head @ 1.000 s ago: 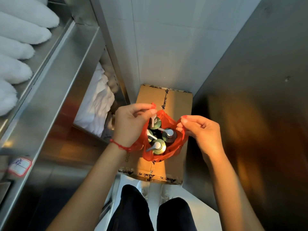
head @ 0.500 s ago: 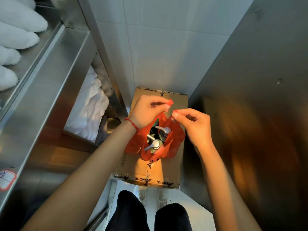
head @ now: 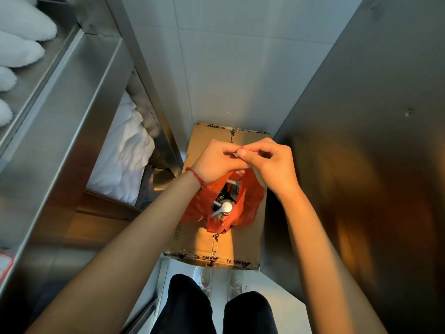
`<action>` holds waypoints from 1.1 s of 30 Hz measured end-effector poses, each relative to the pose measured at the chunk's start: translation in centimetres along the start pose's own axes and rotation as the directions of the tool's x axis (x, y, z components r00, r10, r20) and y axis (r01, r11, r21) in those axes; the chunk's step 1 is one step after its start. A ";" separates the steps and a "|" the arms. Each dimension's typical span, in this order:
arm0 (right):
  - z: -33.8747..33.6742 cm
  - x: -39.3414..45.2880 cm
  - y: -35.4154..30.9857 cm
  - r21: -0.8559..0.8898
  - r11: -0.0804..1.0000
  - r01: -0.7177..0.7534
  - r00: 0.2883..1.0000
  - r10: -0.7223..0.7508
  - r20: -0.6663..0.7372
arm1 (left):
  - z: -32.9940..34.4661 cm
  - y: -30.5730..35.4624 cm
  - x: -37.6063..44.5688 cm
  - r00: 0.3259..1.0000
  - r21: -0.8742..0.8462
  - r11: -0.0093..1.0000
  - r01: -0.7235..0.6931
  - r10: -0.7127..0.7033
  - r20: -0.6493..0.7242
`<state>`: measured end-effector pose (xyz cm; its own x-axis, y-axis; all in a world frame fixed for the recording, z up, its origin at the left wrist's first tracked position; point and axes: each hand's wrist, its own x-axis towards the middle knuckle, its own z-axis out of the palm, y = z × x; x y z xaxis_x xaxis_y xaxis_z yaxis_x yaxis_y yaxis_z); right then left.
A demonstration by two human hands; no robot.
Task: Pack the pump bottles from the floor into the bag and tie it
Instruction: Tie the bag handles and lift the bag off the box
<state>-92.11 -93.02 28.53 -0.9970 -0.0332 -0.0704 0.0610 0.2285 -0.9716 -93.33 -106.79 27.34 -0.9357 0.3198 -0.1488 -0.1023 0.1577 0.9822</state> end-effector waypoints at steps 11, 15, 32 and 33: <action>-0.4 0.4 2.5 0.073 0.996 -0.048 0.998 0.045 0.045 | -1.1 0.1 0.4 0.994 -0.059 0.992 0.113 -0.113 0.008; 0.3 0.8 2.4 0.099 0.994 -0.050 0.998 0.053 -0.025 | -1.8 0.3 0.7 0.990 -0.034 0.991 0.132 -0.131 0.046; 3.5 -0.9 2.8 0.123 0.992 -0.030 0.999 0.031 -0.005 | -4.0 -3.1 0.9 0.892 -0.396 0.864 0.312 -0.410 -0.192; 3.5 -0.8 2.9 0.123 0.992 -0.034 0.999 0.035 -0.004 | -4.1 -3.2 0.8 0.889 -0.399 0.863 0.309 -0.411 -0.201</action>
<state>-90.95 -95.77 25.00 -0.9944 -0.0208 -0.1032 0.1004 0.1082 -0.9891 -95.17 -110.90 24.51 -0.8579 0.0316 -0.5129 -0.5120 -0.1380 0.8478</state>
